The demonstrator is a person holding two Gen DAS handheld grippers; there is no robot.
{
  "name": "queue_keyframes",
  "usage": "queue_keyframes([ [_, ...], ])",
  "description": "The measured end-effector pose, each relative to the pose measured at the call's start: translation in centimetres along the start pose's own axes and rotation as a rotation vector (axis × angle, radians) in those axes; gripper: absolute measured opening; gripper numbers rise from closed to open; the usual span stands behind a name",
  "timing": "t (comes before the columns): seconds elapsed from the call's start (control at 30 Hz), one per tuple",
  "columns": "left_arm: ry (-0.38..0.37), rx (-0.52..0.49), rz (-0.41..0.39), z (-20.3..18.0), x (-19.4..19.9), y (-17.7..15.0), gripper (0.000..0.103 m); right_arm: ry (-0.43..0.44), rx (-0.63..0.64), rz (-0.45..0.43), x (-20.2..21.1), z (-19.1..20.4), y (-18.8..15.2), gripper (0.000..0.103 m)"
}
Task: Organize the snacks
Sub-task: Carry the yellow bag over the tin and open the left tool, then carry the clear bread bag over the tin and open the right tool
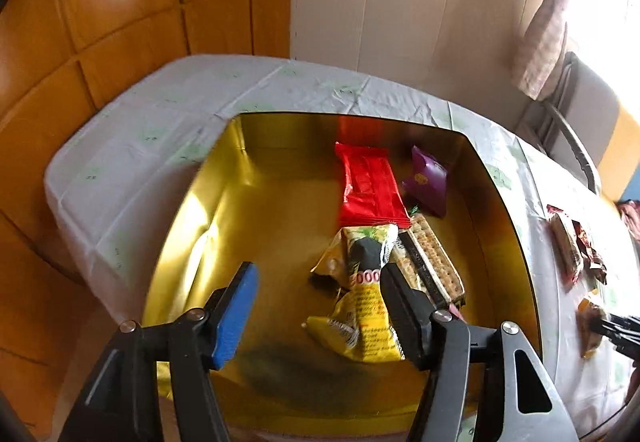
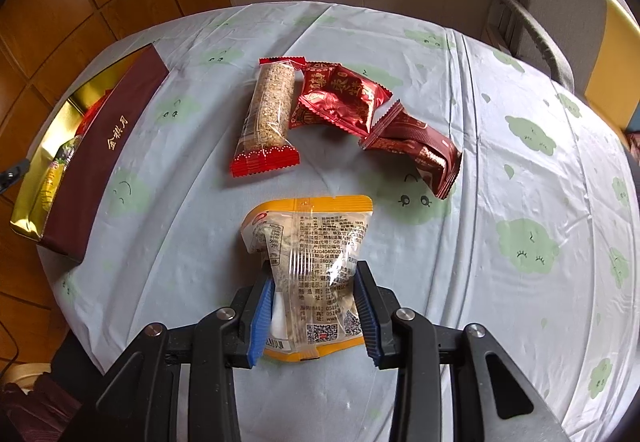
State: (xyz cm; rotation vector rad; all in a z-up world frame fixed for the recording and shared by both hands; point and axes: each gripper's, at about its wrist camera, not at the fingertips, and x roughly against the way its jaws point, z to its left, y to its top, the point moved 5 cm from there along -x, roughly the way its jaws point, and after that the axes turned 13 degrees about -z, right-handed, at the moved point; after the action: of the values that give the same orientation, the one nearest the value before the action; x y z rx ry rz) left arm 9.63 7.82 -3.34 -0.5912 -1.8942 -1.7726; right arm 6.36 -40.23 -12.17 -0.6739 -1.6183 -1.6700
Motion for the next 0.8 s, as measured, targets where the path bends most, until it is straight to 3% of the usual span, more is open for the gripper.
queue_keyframes([
  [0.33,0.021,-0.055,-0.064,-0.3,1.7,-1.0,0.066,-0.013,-0.002,-0.004,-0.2,0.0,0.0,0.039],
  [0.8,0.03,-0.071,-0.062,-0.4,2.3,-2.2,0.066,-0.036,-0.008,-0.024,-0.3,0.3,-0.2,0.041],
])
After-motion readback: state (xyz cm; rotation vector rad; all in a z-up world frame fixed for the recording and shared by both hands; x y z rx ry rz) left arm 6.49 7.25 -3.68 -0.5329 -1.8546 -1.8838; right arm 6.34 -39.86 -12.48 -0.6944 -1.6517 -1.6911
